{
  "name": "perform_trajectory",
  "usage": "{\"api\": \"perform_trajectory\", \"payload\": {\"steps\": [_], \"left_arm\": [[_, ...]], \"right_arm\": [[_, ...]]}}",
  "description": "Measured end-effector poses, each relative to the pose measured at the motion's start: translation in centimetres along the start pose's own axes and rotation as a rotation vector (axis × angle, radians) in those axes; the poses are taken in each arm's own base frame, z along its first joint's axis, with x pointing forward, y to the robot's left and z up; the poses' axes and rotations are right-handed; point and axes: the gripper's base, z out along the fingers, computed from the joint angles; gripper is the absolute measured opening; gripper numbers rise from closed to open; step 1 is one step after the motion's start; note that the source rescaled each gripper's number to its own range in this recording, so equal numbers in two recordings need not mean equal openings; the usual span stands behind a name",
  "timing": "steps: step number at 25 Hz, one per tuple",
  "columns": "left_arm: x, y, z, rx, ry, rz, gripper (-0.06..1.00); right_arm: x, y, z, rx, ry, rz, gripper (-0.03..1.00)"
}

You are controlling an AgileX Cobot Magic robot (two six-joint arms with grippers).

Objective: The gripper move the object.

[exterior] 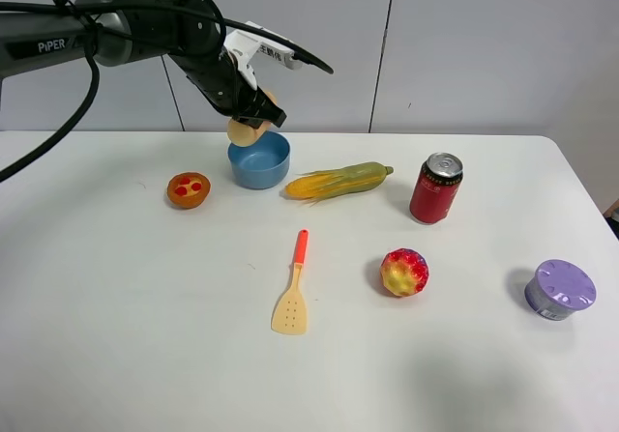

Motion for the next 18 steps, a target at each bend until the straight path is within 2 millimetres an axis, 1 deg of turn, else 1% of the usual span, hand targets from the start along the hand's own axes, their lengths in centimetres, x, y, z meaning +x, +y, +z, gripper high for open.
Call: {"api": "perform_trajectory", "payload": {"steps": [3, 5, 9, 11, 15, 18], "left_arm": [[-0.3, 0.44, -0.03, -0.013, -0.04, -0.005, 0.36], [-0.45, 0.41, -0.03, -0.01, -0.056, -0.014, 0.47], [-0.66, 0.41, -0.01, -0.01, -0.079, -0.023, 0.63], [-0.6, 0.37, 0.12, -0.005, -0.077, -0.029, 0.66], [-0.5, 0.32, 0.14, 0.001, -0.065, -0.032, 0.68], [-0.38, 0.22, -0.56, 0.012, -0.03, -0.032, 0.68]], "right_arm": [[0.0, 0.0, 0.0, 0.0, 0.0, 0.0, 1.0], [0.0, 0.0, 0.0, 0.0, 0.0, 0.0, 1.0], [0.0, 0.0, 0.0, 0.0, 0.0, 0.0, 1.0], [0.0, 0.0, 0.0, 0.0, 0.0, 0.0, 1.0], [0.0, 0.0, 0.0, 0.0, 0.0, 0.0, 1.0], [0.0, 0.0, 0.0, 0.0, 0.0, 0.0, 1.0]]}}
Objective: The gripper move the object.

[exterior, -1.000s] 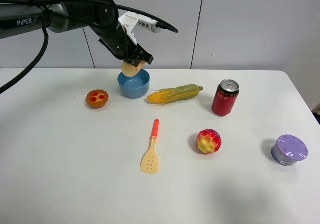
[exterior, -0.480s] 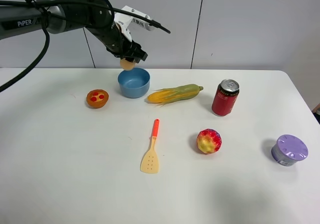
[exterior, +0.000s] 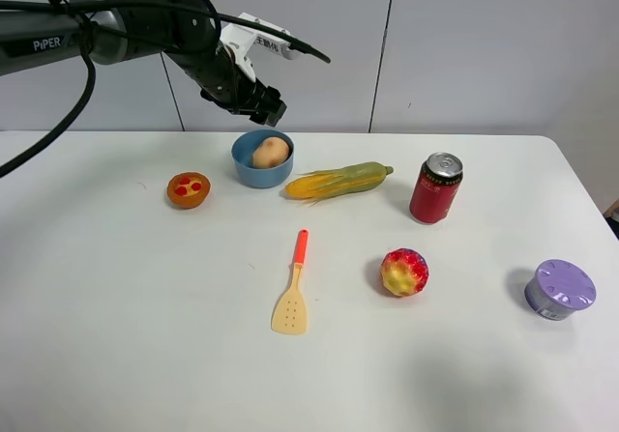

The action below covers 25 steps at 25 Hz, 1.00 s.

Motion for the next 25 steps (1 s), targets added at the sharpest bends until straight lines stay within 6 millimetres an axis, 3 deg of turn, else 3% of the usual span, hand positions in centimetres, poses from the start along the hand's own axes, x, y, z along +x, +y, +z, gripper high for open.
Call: {"api": "perform_trajectory", "payload": {"steps": [3, 13, 22, 25], "left_arm": [[-0.4, -0.1, -2.1, 0.009, 0.019, 0.004, 0.68], [-2.2, -0.3, -12.6, -0.016, -0.018, 0.027, 0.72], [-1.7, -1.1, -23.6, -0.022, -0.077, 0.037, 0.73], [-1.0, -0.7, -27.9, -0.047, -0.135, 0.028, 0.8]], "right_arm": [[0.0, 0.0, 0.0, 0.0, 0.0, 0.0, 1.0], [0.0, 0.0, 0.0, 0.0, 0.0, 0.0, 1.0], [0.0, 0.0, 0.0, 0.0, 0.0, 0.0, 1.0], [0.0, 0.0, 0.0, 0.0, 0.0, 0.0, 1.0]]}}
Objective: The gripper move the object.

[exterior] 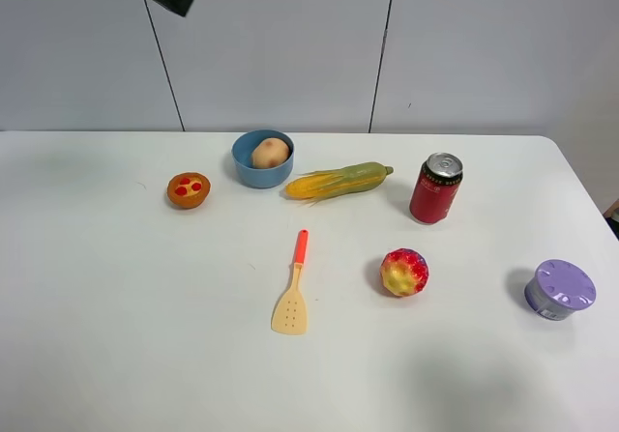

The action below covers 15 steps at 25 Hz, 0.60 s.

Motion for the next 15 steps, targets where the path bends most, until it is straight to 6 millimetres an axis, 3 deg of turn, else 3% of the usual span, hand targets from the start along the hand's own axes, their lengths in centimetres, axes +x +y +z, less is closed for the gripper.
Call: {"api": "perform_trajectory", "payload": {"steps": [4, 7, 11, 15], "left_arm": [[1.3, 1.3, -6.2, -0.073, -0.044, -0.028, 0.94], [3.0, 2.2, -10.5, -0.169, -0.089, -0.045, 0.98], [7.1, 1.9, -15.5, -0.266, -0.134, -0.092, 0.99], [13.0, 0.1, -18.8, -0.341, -0.149, -0.14, 0.99]], "right_arm": [[0.0, 0.0, 0.0, 0.0, 0.0, 0.0, 1.0], [0.0, 0.0, 0.0, 0.0, 0.0, 0.0, 1.0], [0.0, 0.0, 0.0, 0.0, 0.0, 0.0, 1.0], [0.0, 0.0, 0.0, 0.0, 0.0, 0.0, 1.0]]}}
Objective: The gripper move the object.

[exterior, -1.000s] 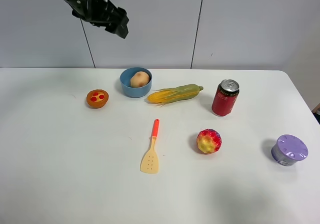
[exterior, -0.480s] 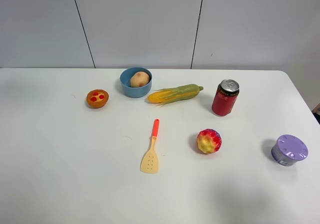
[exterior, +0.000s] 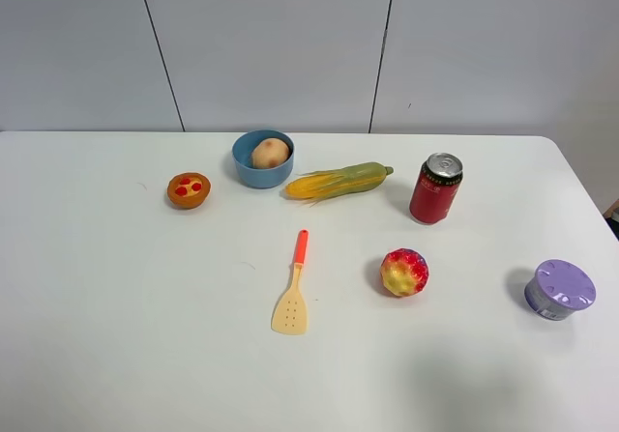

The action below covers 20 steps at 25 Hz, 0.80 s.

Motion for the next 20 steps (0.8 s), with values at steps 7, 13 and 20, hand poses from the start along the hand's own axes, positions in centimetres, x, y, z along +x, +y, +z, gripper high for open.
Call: {"api": "perform_trajectory", "payload": {"steps": [7, 13, 20], "left_arm": [[11.5, -2.9, -3.2, -0.062, -0.047, -0.077, 0.99], [18.4, -5.5, -3.1, -0.013, -0.111, -0.103, 0.99], [21.4, -6.3, -1.7, -0.017, -0.115, -0.133, 0.99]], "right_arm": [[0.0, 0.0, 0.0, 0.0, 0.0, 0.0, 1.0], [0.0, 0.0, 0.0, 0.0, 0.0, 0.0, 1.0], [0.0, 0.0, 0.0, 0.0, 0.0, 0.0, 1.0]]}}
